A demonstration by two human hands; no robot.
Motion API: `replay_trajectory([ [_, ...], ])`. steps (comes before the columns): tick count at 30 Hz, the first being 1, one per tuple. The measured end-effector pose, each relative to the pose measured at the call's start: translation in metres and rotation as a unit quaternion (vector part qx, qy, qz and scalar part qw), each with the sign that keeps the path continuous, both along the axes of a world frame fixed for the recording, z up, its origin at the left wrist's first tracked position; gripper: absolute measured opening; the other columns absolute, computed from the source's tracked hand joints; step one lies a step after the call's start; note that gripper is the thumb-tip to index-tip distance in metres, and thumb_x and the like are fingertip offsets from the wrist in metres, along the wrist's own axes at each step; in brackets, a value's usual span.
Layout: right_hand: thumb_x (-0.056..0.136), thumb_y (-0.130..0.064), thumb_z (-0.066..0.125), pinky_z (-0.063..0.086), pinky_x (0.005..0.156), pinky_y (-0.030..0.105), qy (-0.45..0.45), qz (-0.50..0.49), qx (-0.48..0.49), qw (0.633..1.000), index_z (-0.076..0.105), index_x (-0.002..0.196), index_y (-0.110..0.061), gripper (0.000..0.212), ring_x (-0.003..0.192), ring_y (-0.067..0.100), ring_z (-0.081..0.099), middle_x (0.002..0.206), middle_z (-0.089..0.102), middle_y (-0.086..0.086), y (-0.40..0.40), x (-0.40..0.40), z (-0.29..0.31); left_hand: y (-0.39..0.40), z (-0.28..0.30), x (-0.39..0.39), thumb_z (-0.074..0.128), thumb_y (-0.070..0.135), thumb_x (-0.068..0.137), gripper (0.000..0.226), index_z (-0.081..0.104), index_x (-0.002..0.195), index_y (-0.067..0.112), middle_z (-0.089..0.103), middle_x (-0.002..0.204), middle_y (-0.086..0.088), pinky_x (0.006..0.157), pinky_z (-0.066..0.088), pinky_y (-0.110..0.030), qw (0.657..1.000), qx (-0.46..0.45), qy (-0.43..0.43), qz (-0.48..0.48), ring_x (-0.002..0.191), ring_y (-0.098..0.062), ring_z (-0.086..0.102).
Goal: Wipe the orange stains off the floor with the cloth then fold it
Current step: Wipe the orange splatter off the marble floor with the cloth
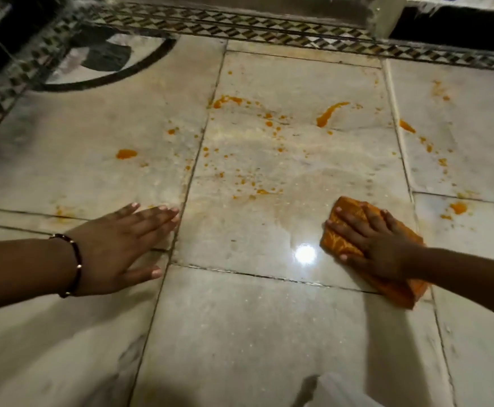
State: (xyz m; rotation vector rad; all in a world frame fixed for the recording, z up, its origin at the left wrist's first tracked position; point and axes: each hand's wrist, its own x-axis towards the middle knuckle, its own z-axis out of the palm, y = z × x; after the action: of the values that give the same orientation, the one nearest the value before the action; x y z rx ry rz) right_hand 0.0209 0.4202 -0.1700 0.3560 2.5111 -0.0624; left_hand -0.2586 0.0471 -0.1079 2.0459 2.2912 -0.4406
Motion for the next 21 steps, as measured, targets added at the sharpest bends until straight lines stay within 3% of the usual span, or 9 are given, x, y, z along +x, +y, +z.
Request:
replay_trajectory([
  [3, 0.060, -0.091, -0.012, -0.008, 0.113, 0.061, -0.044, -0.052, 0.003, 0.998, -0.044, 0.119, -0.055, 0.076, 0.143, 0.037, -0.020, 0.147, -0.041, -0.010, -0.017, -0.045, 0.001, -0.025, -0.013, 0.006, 0.017, 0.061, 0.093, 0.076, 0.048, 0.133, 0.005, 0.052, 0.135, -0.015, 0.100, 0.025, -0.039, 1.000, 0.009, -0.011, 0.004, 0.119, -0.029, 0.055],
  [5, 0.075, -0.083, -0.003, -0.007, 0.112, 0.062, -0.005, -0.087, 0.015, 0.996, -0.042, 0.123, -0.052, 0.068, 0.143, 0.038, -0.020, 0.151, -0.037, -0.006, -0.042, -0.064, -0.004, -0.023, -0.043, 0.027, 0.019, 0.063, 0.092, 0.075, 0.039, 0.140, 0.008, 0.044, 0.143, -0.013, 0.104, 0.020, -0.038, 0.998, 0.031, -0.054, 0.022, 0.127, -0.027, 0.048],
  [7, 0.075, -0.075, -0.010, -0.011, 0.111, 0.061, 0.075, -0.114, 0.017, 0.990, -0.038, 0.129, -0.051, 0.066, 0.143, 0.037, -0.019, 0.151, -0.033, -0.007, -0.076, -0.074, -0.012, -0.007, -0.073, 0.046, 0.021, 0.065, 0.092, 0.077, 0.027, 0.146, 0.010, 0.027, 0.152, -0.010, 0.108, 0.015, -0.038, 0.990, 0.067, -0.111, 0.059, 0.137, -0.023, 0.033],
  [10, 0.088, -0.066, -0.002, -0.017, 0.111, 0.054, 0.137, -0.110, -0.008, 0.984, -0.020, 0.144, -0.045, 0.063, 0.144, 0.035, -0.016, 0.156, -0.018, -0.006, -0.144, -0.062, -0.018, 0.014, -0.094, 0.056, 0.021, 0.067, 0.091, 0.082, 0.015, 0.150, 0.010, 0.012, 0.157, -0.008, 0.112, 0.009, -0.042, 0.978, 0.085, -0.156, 0.110, 0.144, -0.020, 0.014],
  [12, 0.096, -0.062, 0.011, -0.002, 0.113, 0.053, 0.144, -0.078, -0.024, 0.986, -0.001, 0.151, -0.041, 0.060, 0.146, 0.035, 0.002, 0.160, 0.001, -0.005, -0.177, -0.028, -0.016, 0.017, -0.100, 0.054, 0.024, 0.068, 0.090, 0.084, 0.016, 0.150, 0.008, 0.012, 0.158, -0.008, 0.112, 0.009, -0.043, 0.979, 0.075, -0.157, 0.109, 0.144, -0.021, 0.014],
  [14, 0.093, -0.066, 0.016, 0.008, 0.113, 0.051, 0.126, -0.088, -0.021, 0.988, 0.009, 0.151, -0.044, 0.062, 0.146, 0.030, 0.013, 0.161, 0.008, -0.010, -0.175, 0.011, -0.013, 0.016, -0.104, 0.053, 0.027, 0.068, 0.089, 0.085, 0.017, 0.150, 0.009, 0.012, 0.158, -0.008, 0.113, 0.010, -0.044, 0.978, 0.071, -0.167, 0.100, 0.145, -0.020, 0.013],
  [16, 0.088, -0.073, 0.012, 0.008, 0.115, 0.054, 0.135, -0.156, -0.001, 0.979, 0.005, 0.149, -0.049, 0.066, 0.147, 0.029, 0.009, 0.160, 0.000, -0.015, -0.150, 0.028, -0.009, 0.015, -0.106, 0.053, 0.028, 0.067, 0.089, 0.085, 0.018, 0.149, 0.009, 0.013, 0.158, -0.008, 0.113, 0.013, -0.045, 0.975, 0.083, -0.181, 0.100, 0.145, -0.019, 0.012],
  [19, 0.082, -0.077, 0.003, -0.003, 0.115, 0.057, 0.171, -0.268, 0.049, 0.947, -0.009, 0.146, -0.054, 0.069, 0.146, 0.031, -0.002, 0.159, -0.013, -0.014, -0.096, -0.009, -0.015, 0.016, -0.112, 0.050, 0.029, 0.068, 0.089, 0.085, 0.018, 0.149, 0.009, 0.014, 0.158, -0.007, 0.113, 0.014, -0.045, 0.972, 0.105, -0.187, 0.092, 0.145, -0.019, 0.012],
  [21, 0.083, -0.074, 0.005, -0.006, 0.113, 0.061, 0.193, -0.337, 0.068, 0.919, -0.007, 0.147, -0.050, 0.069, 0.146, 0.035, -0.005, 0.161, -0.008, -0.009, -0.068, -0.063, -0.020, 0.016, -0.111, 0.050, 0.029, 0.068, 0.089, 0.085, 0.018, 0.149, 0.009, 0.012, 0.158, -0.007, 0.113, 0.015, -0.045, 0.971, 0.111, -0.192, 0.093, 0.145, -0.019, 0.011],
])
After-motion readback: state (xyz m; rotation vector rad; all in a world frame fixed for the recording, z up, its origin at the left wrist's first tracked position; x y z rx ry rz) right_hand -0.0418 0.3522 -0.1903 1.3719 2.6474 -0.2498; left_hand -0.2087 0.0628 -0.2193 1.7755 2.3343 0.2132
